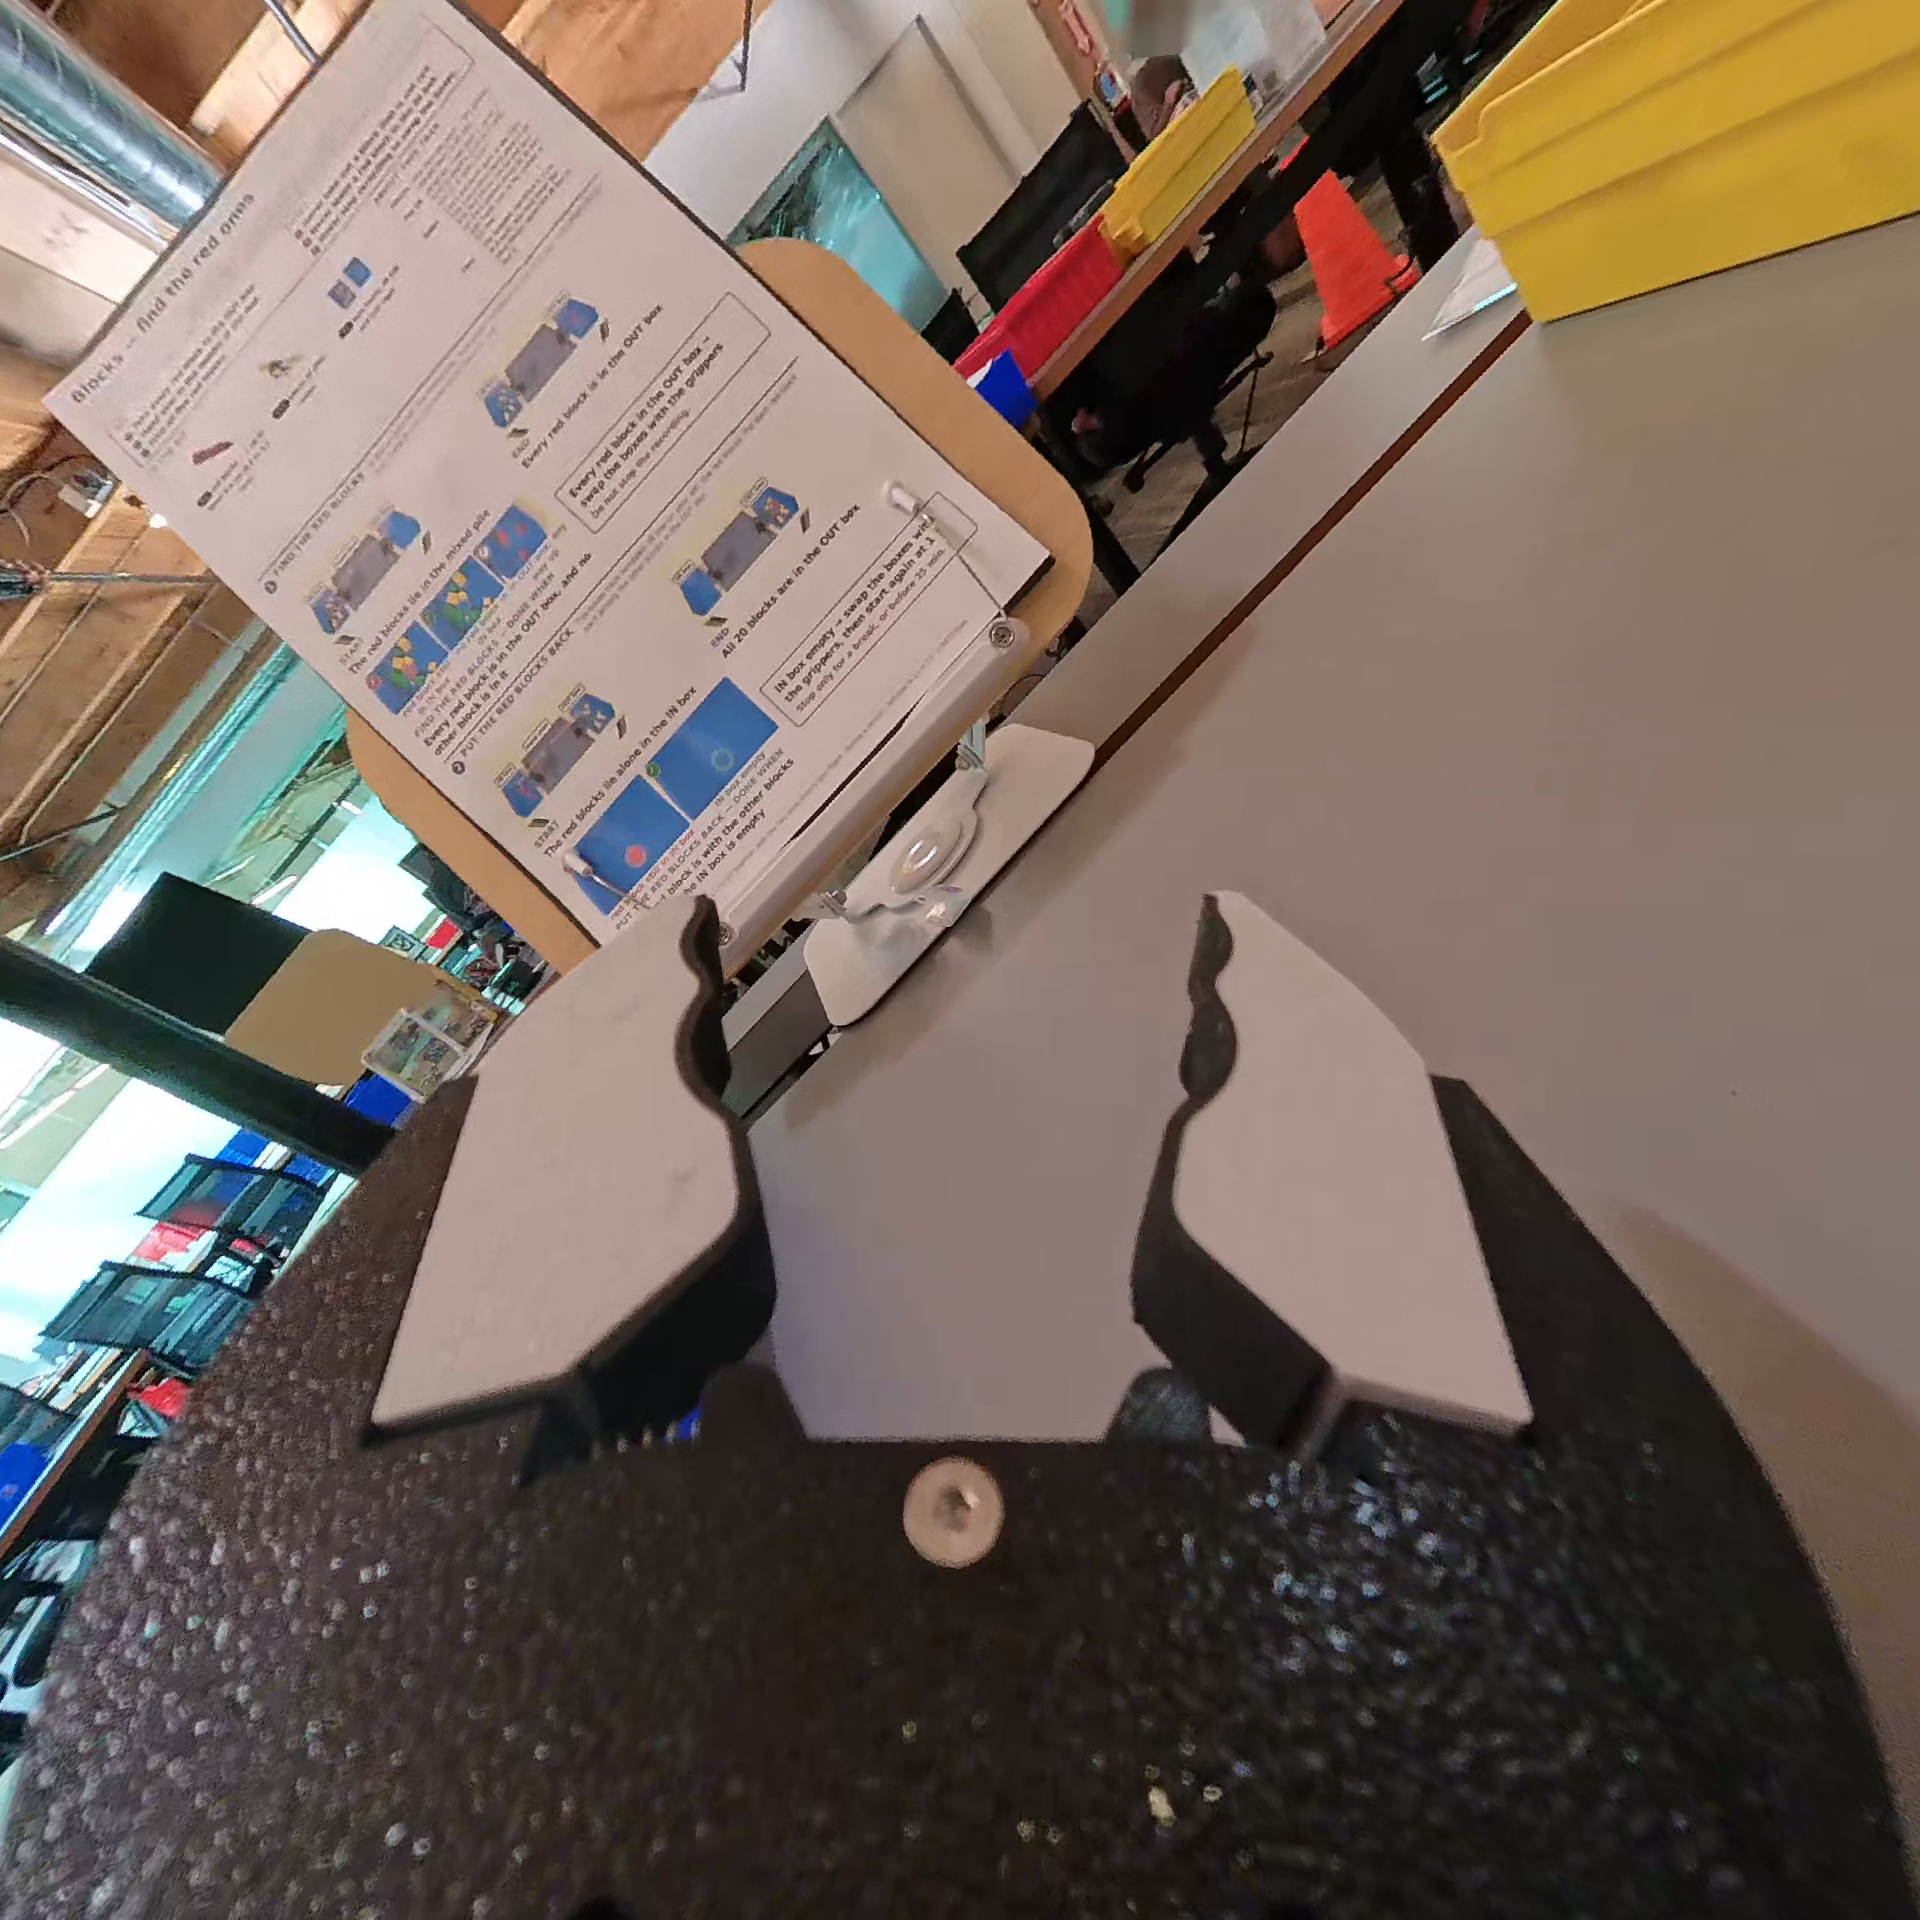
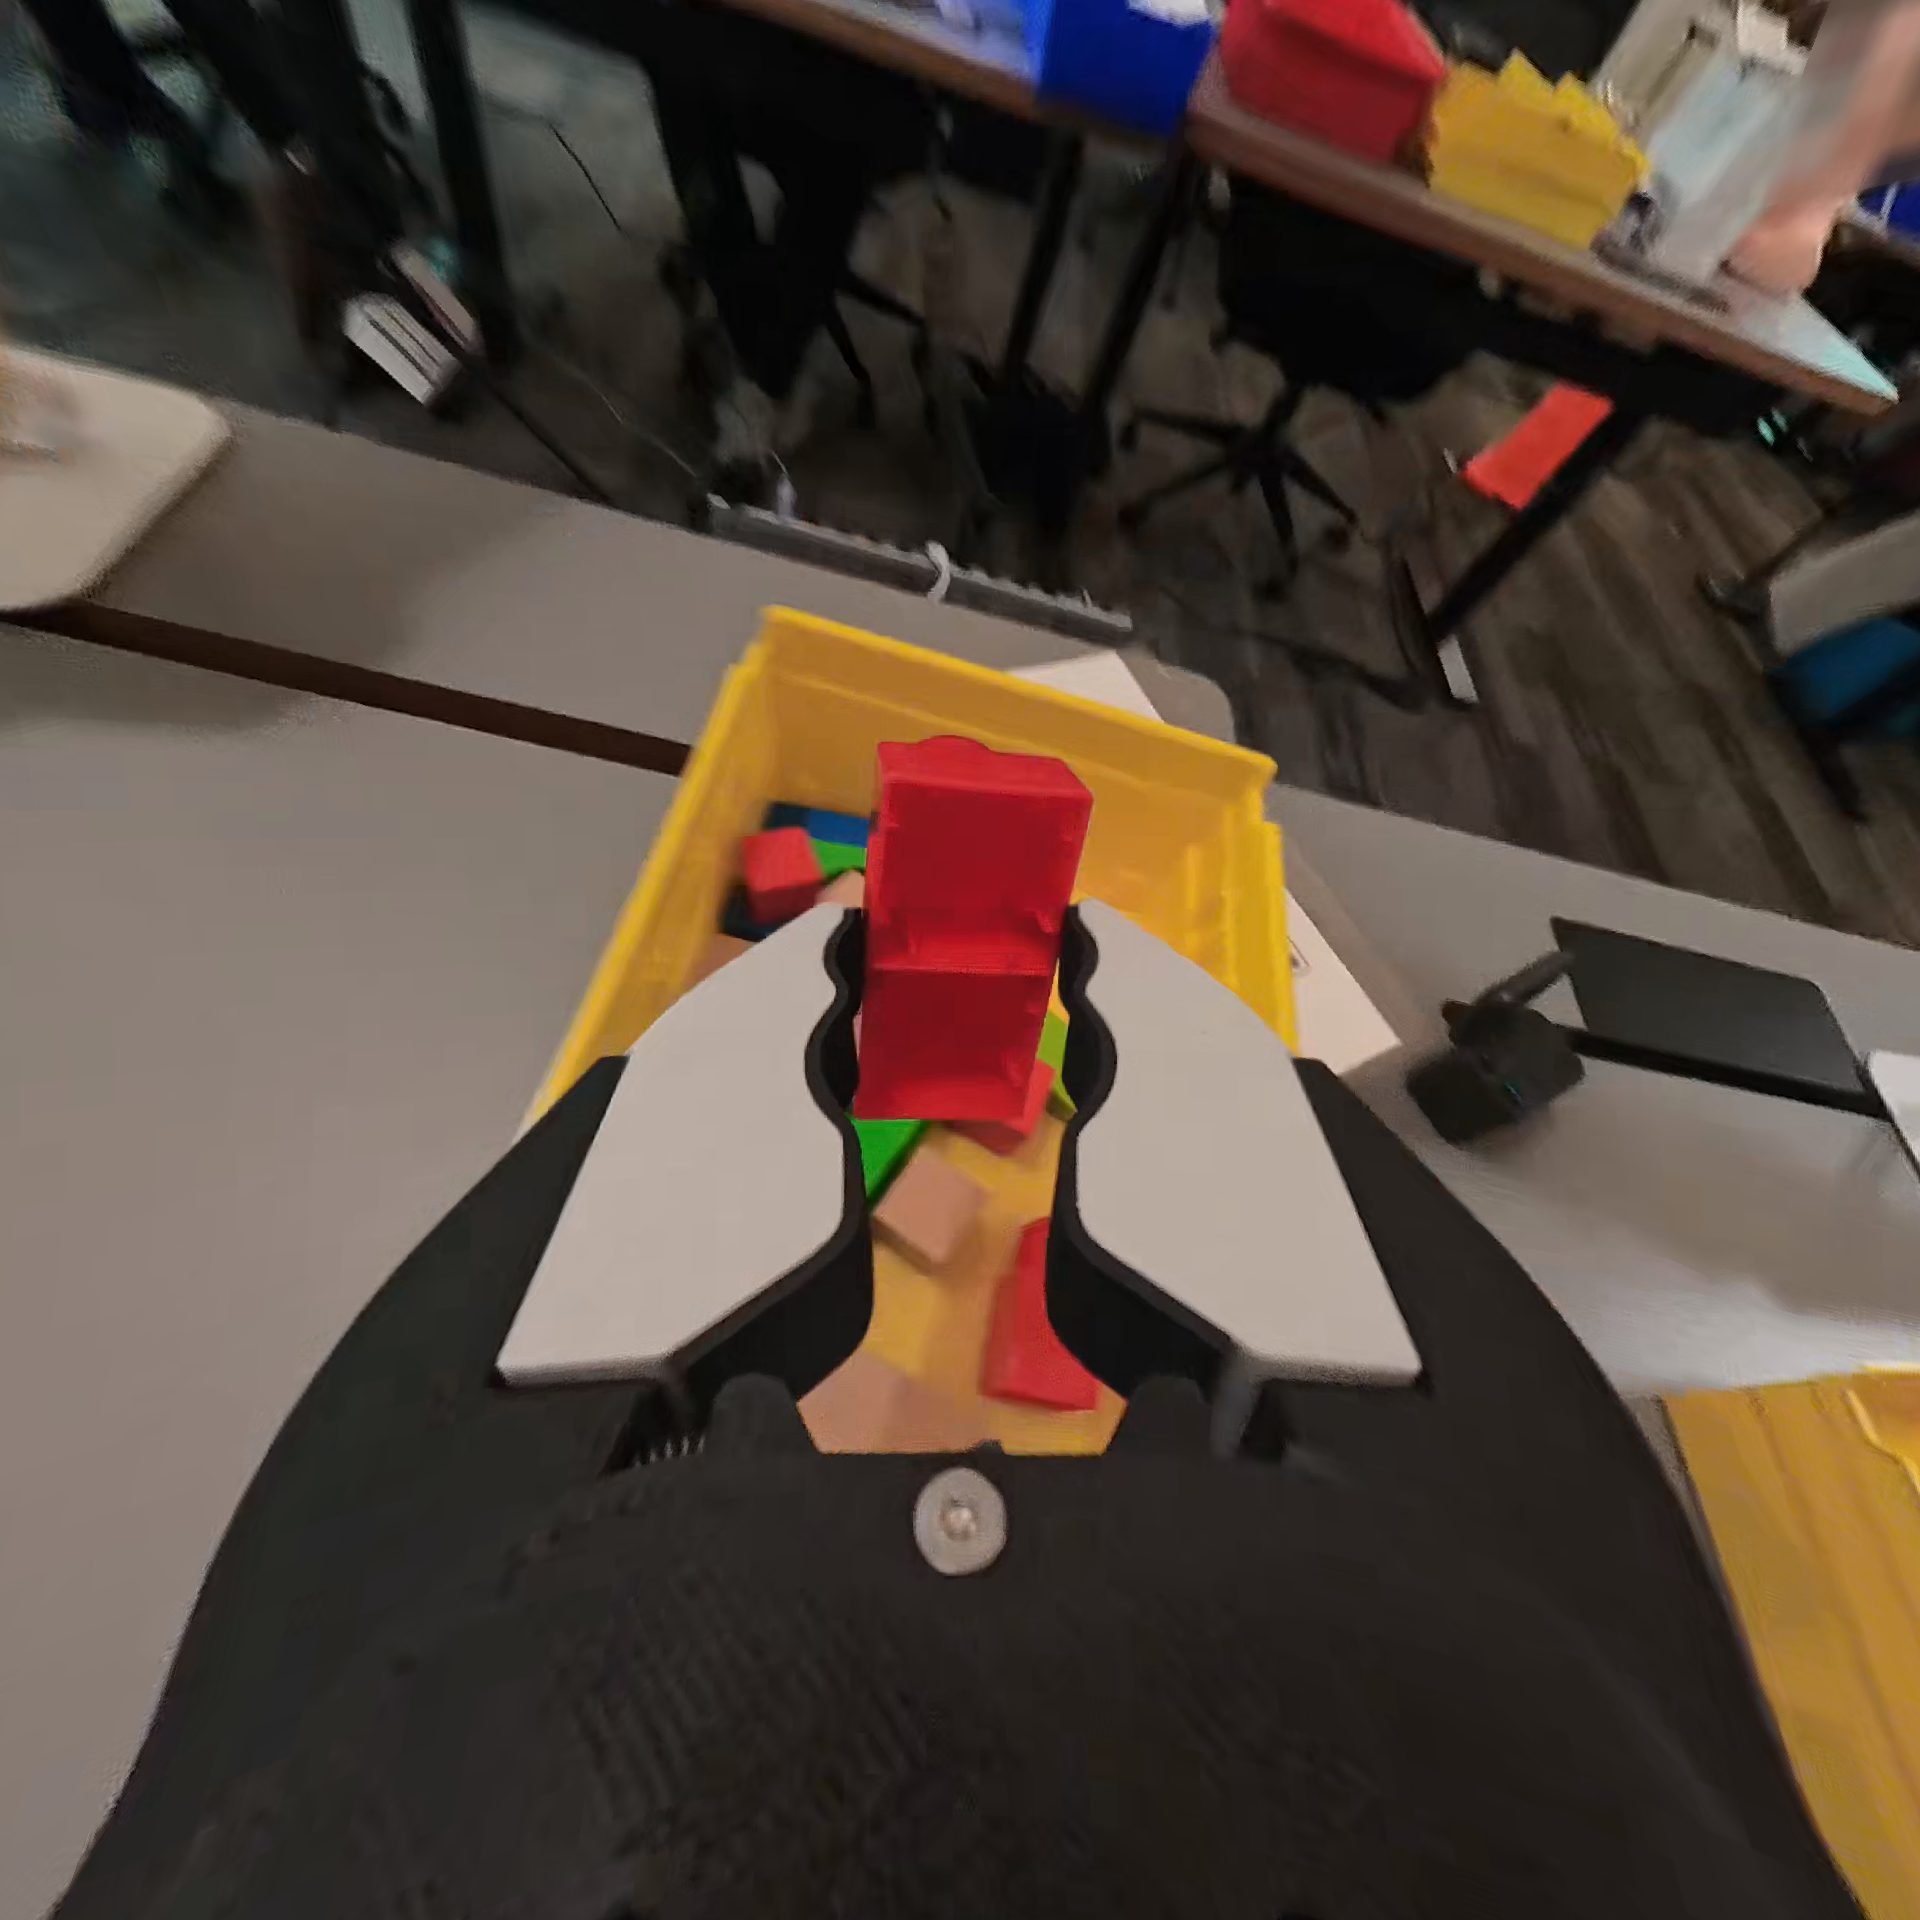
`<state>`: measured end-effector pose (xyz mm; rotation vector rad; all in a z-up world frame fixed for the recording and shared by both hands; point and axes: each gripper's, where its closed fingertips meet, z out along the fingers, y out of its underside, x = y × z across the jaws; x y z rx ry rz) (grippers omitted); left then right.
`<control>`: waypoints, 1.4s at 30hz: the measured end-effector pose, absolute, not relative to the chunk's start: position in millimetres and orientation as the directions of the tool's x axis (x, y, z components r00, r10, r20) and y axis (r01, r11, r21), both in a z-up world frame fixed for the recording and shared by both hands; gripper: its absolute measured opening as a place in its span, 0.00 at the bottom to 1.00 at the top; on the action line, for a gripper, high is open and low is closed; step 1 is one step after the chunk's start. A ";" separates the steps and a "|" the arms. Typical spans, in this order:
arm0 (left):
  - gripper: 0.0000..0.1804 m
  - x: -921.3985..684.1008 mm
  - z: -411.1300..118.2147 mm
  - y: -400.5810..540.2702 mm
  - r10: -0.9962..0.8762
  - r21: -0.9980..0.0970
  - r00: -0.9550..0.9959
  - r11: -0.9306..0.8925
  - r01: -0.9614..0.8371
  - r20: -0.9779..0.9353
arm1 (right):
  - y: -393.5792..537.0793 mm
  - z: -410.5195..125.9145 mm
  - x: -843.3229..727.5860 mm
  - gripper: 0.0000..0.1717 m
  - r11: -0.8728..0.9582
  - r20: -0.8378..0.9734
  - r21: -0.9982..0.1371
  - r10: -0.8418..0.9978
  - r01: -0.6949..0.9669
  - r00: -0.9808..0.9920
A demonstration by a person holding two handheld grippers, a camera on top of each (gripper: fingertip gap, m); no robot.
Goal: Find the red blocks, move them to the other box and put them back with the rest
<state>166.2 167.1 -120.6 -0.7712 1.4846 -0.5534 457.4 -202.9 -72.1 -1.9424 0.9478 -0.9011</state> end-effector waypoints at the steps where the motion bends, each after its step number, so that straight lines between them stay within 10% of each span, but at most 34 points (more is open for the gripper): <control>1: 0.47 166.8 -120.9 168.3 -0.743 -0.741 0.046 0.658 -0.132 -0.668 | -211.7 -81.0 473.3 0.21 -0.443 0.270 -0.836 -0.846 -0.324 0.459; 14: 0.44 170.3 -139.2 190.3 -0.781 -0.774 0.053 0.604 -0.189 -0.622 | -232.5 -157.2 574.4 0.28 -0.578 0.362 -0.642 -0.808 -0.503 0.466; 26: 0.45 170.4 -144.3 187.3 -0.819 -0.806 0.025 0.557 -0.199 -0.573 | -225.6 -92.2 499.3 0.31 -0.422 0.249 -0.861 -0.836 -0.284 0.489; 42: 0.45 184.3 -142.8 136.9 -0.972 -0.976 -0.234 0.055 -0.212 -0.004 | -192.7 -68.1 282.1 0.33 -0.092 0.108 -0.994 -0.805 0.057 0.584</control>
